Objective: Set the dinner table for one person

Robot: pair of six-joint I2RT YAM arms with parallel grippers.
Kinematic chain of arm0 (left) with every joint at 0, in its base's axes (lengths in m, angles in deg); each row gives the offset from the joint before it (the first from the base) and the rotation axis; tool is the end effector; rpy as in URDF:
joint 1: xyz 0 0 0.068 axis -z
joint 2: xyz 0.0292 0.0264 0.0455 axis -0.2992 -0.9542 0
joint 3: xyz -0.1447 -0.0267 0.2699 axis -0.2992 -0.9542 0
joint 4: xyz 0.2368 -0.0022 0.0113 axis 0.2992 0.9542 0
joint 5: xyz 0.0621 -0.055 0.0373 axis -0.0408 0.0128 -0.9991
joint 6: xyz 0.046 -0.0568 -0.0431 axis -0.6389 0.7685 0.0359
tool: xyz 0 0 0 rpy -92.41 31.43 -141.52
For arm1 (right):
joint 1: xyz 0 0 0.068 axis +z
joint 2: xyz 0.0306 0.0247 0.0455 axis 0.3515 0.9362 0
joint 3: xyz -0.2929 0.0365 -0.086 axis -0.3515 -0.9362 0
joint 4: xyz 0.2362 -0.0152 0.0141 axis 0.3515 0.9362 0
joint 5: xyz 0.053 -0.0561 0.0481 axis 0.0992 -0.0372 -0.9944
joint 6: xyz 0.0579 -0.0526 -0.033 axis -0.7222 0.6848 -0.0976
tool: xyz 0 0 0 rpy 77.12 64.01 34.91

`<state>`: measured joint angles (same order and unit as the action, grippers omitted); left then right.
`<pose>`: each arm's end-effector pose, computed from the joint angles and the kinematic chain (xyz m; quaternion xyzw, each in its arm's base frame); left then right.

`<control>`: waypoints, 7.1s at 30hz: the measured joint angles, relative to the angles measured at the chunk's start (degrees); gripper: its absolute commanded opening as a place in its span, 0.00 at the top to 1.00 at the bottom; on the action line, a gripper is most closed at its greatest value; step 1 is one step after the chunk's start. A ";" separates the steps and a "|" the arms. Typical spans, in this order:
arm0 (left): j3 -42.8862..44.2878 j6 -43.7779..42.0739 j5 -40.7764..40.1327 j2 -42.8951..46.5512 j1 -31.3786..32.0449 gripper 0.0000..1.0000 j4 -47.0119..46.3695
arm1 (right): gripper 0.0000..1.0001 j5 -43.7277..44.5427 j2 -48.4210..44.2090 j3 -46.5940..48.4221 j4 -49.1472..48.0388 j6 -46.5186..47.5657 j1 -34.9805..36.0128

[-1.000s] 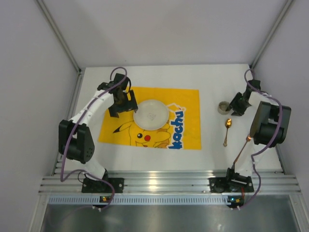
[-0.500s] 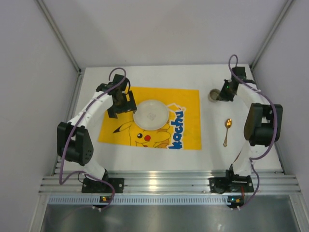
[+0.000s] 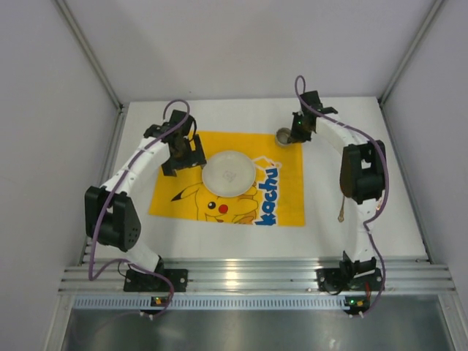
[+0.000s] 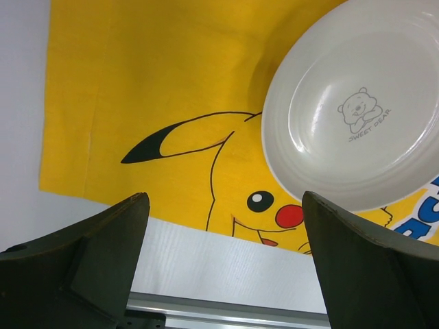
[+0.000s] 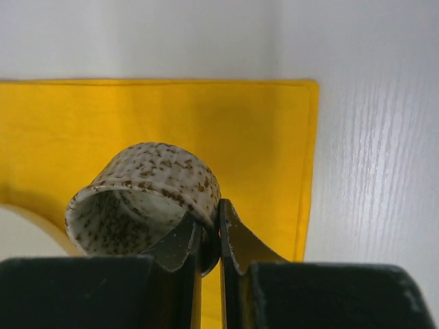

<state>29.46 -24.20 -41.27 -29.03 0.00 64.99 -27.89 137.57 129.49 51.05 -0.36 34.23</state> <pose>0.3100 -0.0857 0.2896 -0.1472 0.9662 -0.0194 0.2105 0.4738 0.1219 0.2342 0.0666 0.9453 0.1407 0.2867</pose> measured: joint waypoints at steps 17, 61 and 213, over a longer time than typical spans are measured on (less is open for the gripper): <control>-1.73 -0.31 -1.64 3.30 0.07 0.01 1.01 | 0.03 2.23 2.10 5.66 7.23 2.67 3.10; -37.00 1.66 -16.79 38.80 -0.17 0.04 -36.87 | 0.37 4.48 -43.34 -60.19 -3.63 -4.66 -22.49; -32.52 2.82 4.09 22.69 0.98 0.04 -38.14 | 0.31 29.68 -40.85 -51.69 9.16 -7.82 -32.44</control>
<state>-3.06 -21.38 -37.19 -6.34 0.98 26.85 1.79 96.72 77.80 60.21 -8.19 1.79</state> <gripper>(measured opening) 0.954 0.695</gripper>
